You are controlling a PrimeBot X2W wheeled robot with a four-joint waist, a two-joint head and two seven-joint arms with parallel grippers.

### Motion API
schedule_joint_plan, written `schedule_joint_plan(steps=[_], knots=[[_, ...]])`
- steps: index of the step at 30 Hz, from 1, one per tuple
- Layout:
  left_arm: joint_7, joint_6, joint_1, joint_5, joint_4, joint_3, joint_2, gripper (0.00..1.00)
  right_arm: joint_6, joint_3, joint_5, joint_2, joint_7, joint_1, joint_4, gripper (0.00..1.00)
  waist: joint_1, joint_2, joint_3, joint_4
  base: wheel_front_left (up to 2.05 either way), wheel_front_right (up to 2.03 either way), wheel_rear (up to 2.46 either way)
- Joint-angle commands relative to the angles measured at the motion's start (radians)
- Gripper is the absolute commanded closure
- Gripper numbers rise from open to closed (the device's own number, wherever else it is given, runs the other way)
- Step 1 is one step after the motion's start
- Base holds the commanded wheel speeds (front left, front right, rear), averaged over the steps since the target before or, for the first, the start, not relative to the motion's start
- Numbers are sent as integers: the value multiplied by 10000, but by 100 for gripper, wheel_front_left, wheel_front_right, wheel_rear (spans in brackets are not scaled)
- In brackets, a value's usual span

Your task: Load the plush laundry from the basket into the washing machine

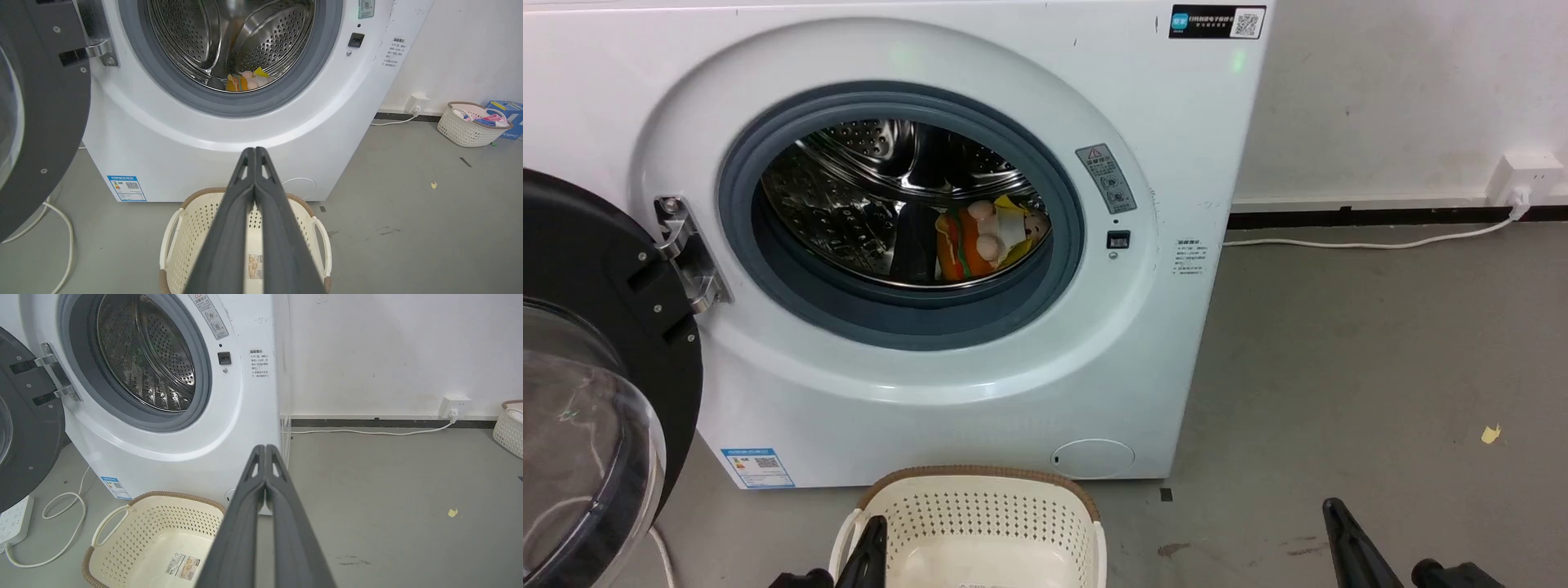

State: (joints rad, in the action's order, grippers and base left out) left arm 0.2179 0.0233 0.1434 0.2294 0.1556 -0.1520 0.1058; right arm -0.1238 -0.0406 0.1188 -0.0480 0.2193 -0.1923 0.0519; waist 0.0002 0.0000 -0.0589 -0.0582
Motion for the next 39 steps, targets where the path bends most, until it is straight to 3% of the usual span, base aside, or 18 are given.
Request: schedule_joint_plan(steps=[1,39], knots=[[-79,-38,-123,-98,-74,45,-53,100,-12,19,-95,-4,-80,236,-69,100,0,0,5,6,0,0,0],[-896,-114,-633,-952,-650,619,-248,100,-34,169,-520,-11,-902,892,-244,100,-1,0,232,230,0,0,0]])
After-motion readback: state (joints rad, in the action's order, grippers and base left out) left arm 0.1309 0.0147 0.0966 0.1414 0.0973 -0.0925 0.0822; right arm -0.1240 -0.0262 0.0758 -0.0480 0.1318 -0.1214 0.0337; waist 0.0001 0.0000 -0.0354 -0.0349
